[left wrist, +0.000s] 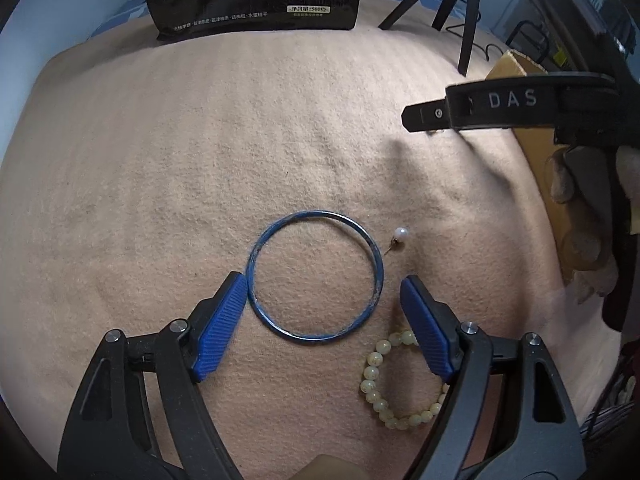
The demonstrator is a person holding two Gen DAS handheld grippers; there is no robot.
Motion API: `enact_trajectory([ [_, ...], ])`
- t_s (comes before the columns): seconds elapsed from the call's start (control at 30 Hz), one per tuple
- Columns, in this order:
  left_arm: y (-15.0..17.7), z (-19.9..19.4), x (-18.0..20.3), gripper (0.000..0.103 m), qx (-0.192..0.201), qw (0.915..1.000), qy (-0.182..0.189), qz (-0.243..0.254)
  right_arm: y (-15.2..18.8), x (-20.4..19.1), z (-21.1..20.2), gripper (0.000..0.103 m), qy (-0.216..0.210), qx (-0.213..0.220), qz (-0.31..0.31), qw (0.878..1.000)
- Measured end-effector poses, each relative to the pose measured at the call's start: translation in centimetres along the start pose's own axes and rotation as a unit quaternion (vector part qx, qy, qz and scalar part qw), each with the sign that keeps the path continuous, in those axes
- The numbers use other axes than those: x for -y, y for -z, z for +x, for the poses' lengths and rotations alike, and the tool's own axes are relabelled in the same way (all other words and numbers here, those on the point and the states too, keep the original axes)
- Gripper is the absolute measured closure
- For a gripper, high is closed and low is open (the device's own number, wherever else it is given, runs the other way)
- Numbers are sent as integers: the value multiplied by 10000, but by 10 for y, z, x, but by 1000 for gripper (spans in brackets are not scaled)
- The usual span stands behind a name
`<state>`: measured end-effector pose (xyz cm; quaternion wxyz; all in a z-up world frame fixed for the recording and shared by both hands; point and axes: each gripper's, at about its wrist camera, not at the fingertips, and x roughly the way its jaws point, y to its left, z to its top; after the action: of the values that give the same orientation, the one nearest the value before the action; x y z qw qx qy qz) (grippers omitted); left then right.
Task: Organize jewelry
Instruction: 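Grasp the blue metal ring with the left tool while the right tool grasps the pearl earring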
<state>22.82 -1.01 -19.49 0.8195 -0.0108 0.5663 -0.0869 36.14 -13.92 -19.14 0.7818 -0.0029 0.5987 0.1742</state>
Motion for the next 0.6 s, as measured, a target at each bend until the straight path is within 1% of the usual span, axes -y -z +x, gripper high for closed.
enact_trajectory([
  [0.07, 0, 3, 3, 21, -17, 9999, -84, 62, -2, 0, 2, 41, 33, -18, -31, 10000],
  [0.23, -2, 7, 5, 21, -3, 9999, -146, 80, -4, -6, 7, 42, 141, -80, -115, 9998],
  [0.3, -3, 8, 5, 21, 10, 9999, -136, 78, -4, -8, 8, 47, 202, -91, -144, 9997],
  [0.37, -4, 9, 4, 21, 28, 9999, -131, 88, -4, -9, 9, 58, 292, -115, -174, 9994],
  [0.4, -3, 8, 4, 21, 32, 9999, -130, 95, -5, -8, 9, 60, 306, -121, -176, 9993],
  [0.47, -5, 10, 2, 26, 50, 9998, -168, 111, -5, -6, 9, 69, 297, -131, -171, 9993],
  [0.5, -5, 9, 1, 27, 59, 9998, -180, 110, -5, -6, 8, 70, 305, -131, -173, 9993],
  [0.53, -5, 8, 0, 28, 65, 9998, -182, 102, -4, -5, 8, 75, 313, -132, -175, 9993],
  [0.6, -3, 6, -3, 28, 67, 9998, -147, 70, -3, -3, 8, 80, 316, -131, -164, 9993],
])
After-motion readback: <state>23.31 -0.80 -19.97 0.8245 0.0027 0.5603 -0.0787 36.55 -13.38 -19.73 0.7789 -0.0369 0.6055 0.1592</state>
